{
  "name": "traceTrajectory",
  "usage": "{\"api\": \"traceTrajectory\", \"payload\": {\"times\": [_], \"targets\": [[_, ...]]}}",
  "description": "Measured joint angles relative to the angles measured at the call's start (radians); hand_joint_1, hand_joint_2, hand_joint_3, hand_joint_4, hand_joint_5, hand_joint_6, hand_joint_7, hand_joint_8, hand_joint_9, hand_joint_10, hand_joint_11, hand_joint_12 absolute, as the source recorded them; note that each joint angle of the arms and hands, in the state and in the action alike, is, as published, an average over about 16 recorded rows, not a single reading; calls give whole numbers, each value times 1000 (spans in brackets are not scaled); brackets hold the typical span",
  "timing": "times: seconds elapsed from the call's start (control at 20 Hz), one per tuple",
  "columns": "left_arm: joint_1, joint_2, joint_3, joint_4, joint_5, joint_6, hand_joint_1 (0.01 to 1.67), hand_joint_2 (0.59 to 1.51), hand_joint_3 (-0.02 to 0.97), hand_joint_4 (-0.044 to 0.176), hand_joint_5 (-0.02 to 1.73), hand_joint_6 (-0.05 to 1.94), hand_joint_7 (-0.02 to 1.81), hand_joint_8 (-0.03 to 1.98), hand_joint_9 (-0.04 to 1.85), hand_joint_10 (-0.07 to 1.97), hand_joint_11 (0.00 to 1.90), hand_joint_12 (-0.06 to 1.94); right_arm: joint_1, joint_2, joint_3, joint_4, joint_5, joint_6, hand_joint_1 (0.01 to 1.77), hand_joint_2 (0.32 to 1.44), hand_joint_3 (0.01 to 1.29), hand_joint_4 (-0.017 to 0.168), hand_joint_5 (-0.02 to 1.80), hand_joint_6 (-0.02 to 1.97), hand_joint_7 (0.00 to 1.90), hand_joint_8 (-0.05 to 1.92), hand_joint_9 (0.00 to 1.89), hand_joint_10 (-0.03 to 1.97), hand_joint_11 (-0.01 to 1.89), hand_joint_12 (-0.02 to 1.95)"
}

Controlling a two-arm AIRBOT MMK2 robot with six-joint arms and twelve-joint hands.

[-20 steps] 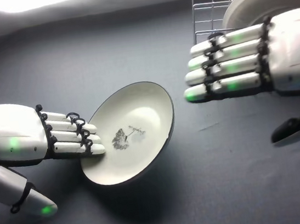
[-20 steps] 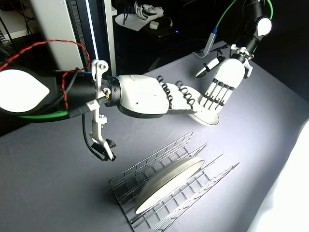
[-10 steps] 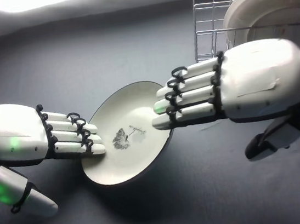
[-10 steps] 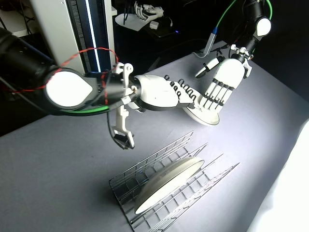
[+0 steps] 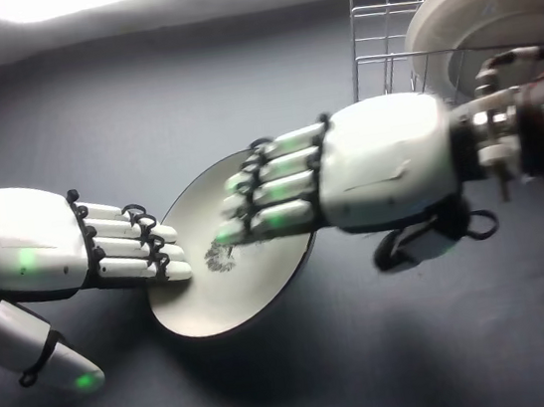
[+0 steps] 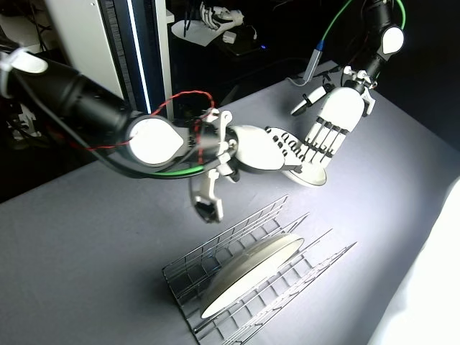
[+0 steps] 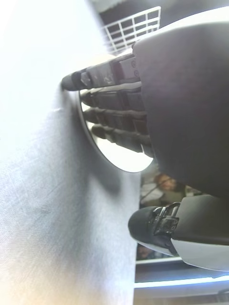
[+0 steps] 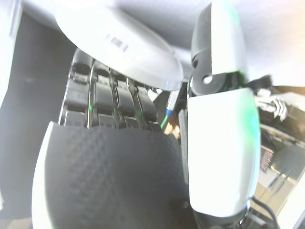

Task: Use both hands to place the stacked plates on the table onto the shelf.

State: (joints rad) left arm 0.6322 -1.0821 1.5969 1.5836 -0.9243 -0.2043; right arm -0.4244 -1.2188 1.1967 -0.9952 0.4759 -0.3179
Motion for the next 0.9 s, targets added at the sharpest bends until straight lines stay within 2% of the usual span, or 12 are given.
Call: {"api": "traceTrajectory", "payload": {"times": [0.45, 0.9], "targets": [[-4, -2, 3, 2, -2, 0, 14, 1188, 8, -8, 31, -36, 29, -10, 6, -34, 62, 108, 14, -119, 65, 4, -50, -1, 1285, 960, 13, 3, 21, 35, 14, 17, 22, 16, 11, 512], [-5, -5, 6, 2, -5, 0, 14, 1188, 7, -8, 35, -36, 32, -10, 6, -34, 65, 109, 13, -189, 112, 5, -77, -8, 1292, 967, 13, 3, 24, 35, 19, 17, 26, 16, 11, 543]]}}
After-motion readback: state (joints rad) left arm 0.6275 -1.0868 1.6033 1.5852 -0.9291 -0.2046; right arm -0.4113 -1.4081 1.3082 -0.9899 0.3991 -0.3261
